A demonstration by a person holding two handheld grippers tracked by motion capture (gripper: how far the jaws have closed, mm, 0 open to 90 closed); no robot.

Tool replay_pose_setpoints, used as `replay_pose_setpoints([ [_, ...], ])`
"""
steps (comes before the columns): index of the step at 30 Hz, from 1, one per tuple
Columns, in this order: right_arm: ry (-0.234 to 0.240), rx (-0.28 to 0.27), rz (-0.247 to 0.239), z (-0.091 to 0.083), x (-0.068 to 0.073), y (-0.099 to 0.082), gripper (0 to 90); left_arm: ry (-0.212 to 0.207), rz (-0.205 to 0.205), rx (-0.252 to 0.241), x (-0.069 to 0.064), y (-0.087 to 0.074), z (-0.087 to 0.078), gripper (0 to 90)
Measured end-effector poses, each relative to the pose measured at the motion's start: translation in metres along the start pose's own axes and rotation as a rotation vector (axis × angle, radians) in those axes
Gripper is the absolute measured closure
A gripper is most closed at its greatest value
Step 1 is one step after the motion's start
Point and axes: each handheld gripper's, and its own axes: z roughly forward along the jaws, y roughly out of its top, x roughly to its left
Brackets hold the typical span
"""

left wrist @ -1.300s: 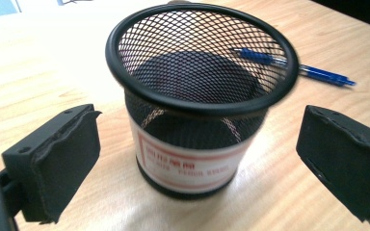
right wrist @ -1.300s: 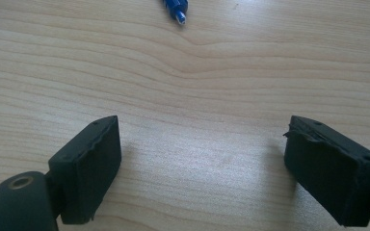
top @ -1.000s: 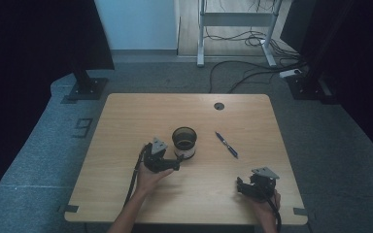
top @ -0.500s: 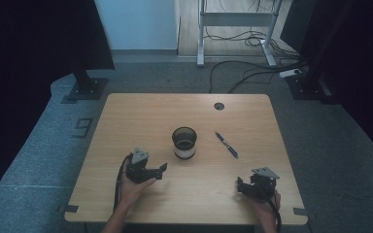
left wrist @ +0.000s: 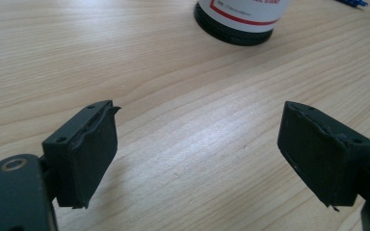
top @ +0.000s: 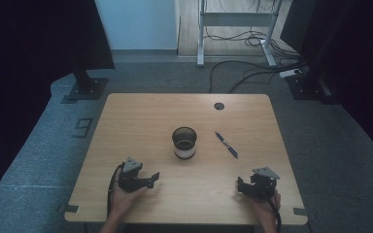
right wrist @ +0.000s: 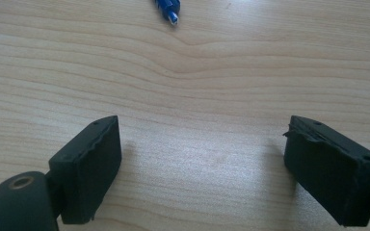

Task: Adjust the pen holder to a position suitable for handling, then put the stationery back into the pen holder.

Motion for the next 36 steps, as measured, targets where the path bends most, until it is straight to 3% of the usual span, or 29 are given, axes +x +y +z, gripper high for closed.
replay_pose_setpoints([
  [3,0.000,0.001,0.000,0.000,0.000,0.000,12.4,0.003,0.012,0.002,-0.002,0.000,0.000,14.4],
  [10,0.005,0.001,-0.005,0.000,0.000,0.000,13.0,-0.003,-0.019,-0.017,-0.002,0.001,-0.002,14.5],
  [17,0.006,0.001,-0.007,-0.001,0.000,0.000,14.0,-0.003,-0.024,-0.012,-0.002,-0.001,-0.001,14.5],
  [20,-0.002,0.011,0.003,-0.004,0.001,0.001,13.8,-0.003,-0.016,-0.011,-0.004,-0.003,-0.001,14.6],
  [24,0.012,-0.059,0.029,-0.013,-0.001,0.001,16.4,0.009,0.012,0.000,-0.008,-0.004,0.000,14.6],
  [27,0.018,-0.079,0.028,-0.016,-0.001,0.003,19.0,0.005,0.025,-0.001,-0.009,-0.004,-0.001,14.7],
  [36,0.063,-0.079,0.034,-0.011,0.004,0.020,21.5,0.013,0.055,0.001,-0.011,-0.005,-0.001,15.0],
])
